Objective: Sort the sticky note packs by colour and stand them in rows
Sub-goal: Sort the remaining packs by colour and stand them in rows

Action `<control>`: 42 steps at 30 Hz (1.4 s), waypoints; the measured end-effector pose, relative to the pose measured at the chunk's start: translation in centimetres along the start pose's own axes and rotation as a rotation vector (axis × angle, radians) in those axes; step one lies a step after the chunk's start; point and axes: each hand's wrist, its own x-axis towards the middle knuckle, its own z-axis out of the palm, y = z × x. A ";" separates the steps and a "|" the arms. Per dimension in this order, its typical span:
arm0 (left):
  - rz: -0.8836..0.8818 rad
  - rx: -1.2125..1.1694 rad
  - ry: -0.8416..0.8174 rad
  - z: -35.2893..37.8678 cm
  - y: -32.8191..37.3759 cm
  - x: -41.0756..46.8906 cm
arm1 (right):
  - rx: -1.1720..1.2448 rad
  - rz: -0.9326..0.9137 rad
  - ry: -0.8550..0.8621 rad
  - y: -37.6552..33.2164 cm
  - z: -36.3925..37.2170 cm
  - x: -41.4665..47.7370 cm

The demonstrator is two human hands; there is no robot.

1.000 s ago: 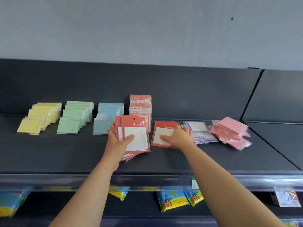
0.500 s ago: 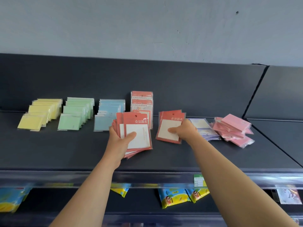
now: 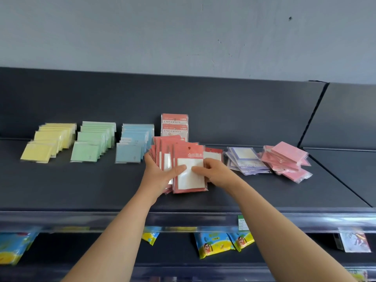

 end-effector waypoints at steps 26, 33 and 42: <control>-0.020 -0.062 0.052 -2.2 -0.6 0.9 | -0.708 0.180 0.138 0.6 -1.7 -0.4; 0.022 -0.035 0.004 -2.4 -0.8 0.8 | -0.672 0.286 0.183 0.8 -2.5 -0.7; 0.018 0.015 -0.098 -2.9 -0.9 1.0 | -0.629 0.402 0.099 0.9 -3.7 -1.9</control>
